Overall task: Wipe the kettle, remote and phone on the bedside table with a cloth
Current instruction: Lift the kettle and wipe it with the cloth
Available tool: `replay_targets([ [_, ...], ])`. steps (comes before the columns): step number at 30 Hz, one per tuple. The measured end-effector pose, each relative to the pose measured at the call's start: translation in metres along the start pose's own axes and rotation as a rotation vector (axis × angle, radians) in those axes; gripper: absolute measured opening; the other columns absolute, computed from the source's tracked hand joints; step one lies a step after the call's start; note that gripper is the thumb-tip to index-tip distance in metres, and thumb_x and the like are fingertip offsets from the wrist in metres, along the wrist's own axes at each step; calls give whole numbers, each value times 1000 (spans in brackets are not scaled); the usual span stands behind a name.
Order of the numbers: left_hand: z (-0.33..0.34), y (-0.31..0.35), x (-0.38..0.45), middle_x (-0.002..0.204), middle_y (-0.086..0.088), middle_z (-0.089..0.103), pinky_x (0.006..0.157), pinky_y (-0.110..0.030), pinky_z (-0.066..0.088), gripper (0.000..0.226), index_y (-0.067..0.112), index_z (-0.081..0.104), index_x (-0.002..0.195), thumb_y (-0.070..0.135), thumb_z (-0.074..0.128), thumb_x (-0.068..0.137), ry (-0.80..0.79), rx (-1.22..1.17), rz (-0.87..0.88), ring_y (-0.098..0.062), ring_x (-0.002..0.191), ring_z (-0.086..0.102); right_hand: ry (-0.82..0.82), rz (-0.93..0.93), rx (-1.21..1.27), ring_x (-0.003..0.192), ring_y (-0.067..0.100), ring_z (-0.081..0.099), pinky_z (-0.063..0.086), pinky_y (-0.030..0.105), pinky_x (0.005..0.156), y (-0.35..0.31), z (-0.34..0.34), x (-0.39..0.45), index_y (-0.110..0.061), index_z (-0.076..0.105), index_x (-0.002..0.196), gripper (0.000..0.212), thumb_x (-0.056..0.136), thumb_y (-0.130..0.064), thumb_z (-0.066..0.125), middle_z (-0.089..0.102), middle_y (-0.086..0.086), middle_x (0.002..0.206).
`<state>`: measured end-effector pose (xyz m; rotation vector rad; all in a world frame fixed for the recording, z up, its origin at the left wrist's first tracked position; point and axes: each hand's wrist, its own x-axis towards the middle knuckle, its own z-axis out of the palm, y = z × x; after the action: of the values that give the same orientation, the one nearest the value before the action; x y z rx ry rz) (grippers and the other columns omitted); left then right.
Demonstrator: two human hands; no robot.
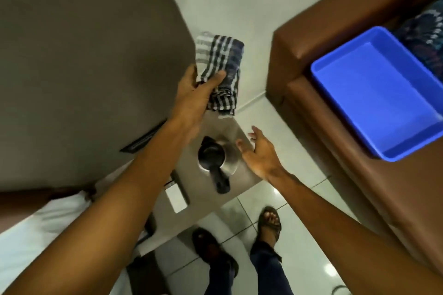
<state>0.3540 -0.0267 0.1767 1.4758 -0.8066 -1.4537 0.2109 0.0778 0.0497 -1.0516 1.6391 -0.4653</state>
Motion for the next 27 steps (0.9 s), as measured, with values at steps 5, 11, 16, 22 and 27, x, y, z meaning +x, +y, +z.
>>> replay_targets([
  [5,-106,-22,-30,125,-10,78,102,-51,60,37,18,69,126,11,78,91,289,-175,-88,-33,118,75,-21,255,111,130,36,63,53,37,97,12,85,-20,-16,44,151,70,99,-60,60,62,14,145],
  [11,-176,-113,-64,125,-11,78,96,-51,64,42,16,65,134,18,76,94,504,-398,-319,-34,118,75,33,294,260,101,26,70,58,36,86,63,155,-29,-15,64,109,63,94,-75,53,73,5,103],
  [16,-220,-177,-88,118,-6,82,80,-43,67,43,20,64,136,18,75,95,579,-521,-392,-27,107,80,153,117,434,69,18,63,51,29,66,79,187,-20,-17,67,80,54,96,-69,60,66,1,71],
  [22,-227,-171,-87,105,4,84,79,-38,67,30,24,63,125,17,72,97,625,-418,-321,-18,100,81,212,208,714,61,14,70,56,18,73,48,151,-12,-19,76,78,77,93,-84,38,64,9,64],
  [27,-195,-140,-73,121,-6,73,88,-24,63,28,5,66,130,7,64,102,464,77,147,-15,109,74,127,225,913,49,14,34,37,28,58,27,122,-29,-20,52,62,74,91,-87,40,39,-2,53],
])
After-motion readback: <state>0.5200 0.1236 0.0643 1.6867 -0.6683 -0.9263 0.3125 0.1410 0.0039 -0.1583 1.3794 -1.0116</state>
